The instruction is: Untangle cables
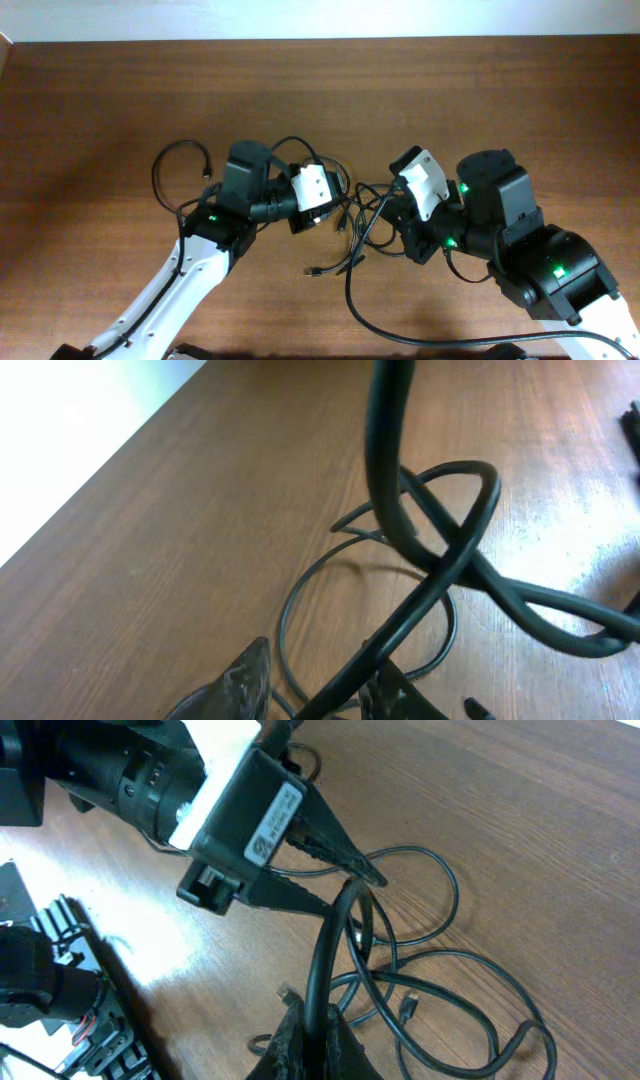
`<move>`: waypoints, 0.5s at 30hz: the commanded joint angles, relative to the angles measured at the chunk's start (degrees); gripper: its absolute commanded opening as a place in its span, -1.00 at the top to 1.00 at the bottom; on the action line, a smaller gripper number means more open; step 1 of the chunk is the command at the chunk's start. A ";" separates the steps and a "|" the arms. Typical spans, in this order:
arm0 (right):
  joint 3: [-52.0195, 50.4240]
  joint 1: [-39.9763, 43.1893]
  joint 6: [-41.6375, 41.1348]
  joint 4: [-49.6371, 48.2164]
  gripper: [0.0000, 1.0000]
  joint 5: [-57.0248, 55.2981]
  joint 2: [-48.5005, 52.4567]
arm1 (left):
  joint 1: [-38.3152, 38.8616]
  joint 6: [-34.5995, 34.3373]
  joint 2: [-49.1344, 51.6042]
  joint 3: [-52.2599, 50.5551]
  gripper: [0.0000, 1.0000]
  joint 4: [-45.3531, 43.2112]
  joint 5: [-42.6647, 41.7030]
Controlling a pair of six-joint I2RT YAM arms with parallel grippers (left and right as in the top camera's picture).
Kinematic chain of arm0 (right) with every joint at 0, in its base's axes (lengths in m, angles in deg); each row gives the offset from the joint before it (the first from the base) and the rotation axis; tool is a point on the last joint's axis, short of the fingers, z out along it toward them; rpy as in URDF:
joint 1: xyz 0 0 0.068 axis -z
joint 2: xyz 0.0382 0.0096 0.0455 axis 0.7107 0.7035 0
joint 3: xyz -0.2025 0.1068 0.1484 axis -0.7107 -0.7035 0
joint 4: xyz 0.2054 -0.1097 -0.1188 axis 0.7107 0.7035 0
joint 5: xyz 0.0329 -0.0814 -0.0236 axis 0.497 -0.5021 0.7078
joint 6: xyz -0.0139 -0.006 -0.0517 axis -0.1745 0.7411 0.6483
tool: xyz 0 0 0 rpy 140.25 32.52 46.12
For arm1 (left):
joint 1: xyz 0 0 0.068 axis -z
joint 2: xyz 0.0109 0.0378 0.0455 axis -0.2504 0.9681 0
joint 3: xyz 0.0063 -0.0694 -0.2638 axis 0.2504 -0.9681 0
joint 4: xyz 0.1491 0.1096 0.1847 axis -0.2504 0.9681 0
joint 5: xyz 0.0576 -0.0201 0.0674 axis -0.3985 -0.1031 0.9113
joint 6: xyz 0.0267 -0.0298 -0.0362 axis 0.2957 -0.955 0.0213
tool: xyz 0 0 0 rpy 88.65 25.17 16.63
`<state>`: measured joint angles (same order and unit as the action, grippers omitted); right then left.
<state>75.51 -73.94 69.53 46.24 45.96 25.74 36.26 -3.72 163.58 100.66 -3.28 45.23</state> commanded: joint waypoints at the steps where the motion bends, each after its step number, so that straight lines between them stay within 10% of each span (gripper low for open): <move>1: 1.22 -0.22 0.37 -0.22 0.92 1.60 -0.59 | 1.22 -0.13 0.04 0.55 1.00 -0.13 -0.61; 7: 1.22 -0.20 -7.80 -0.20 0.92 -50.80 -0.59 | -12.07 -4.04 -12.28 0.55 1.00 10.80 7.21; 15: 1.20 -0.09 -7.91 3.45 0.92 -66.47 2.08 | -34.88 -13.66 -31.12 0.55 1.00 16.04 17.57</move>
<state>75.75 -74.05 62.21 48.60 -13.08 26.43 3.78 -10.85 132.81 100.95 12.72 54.94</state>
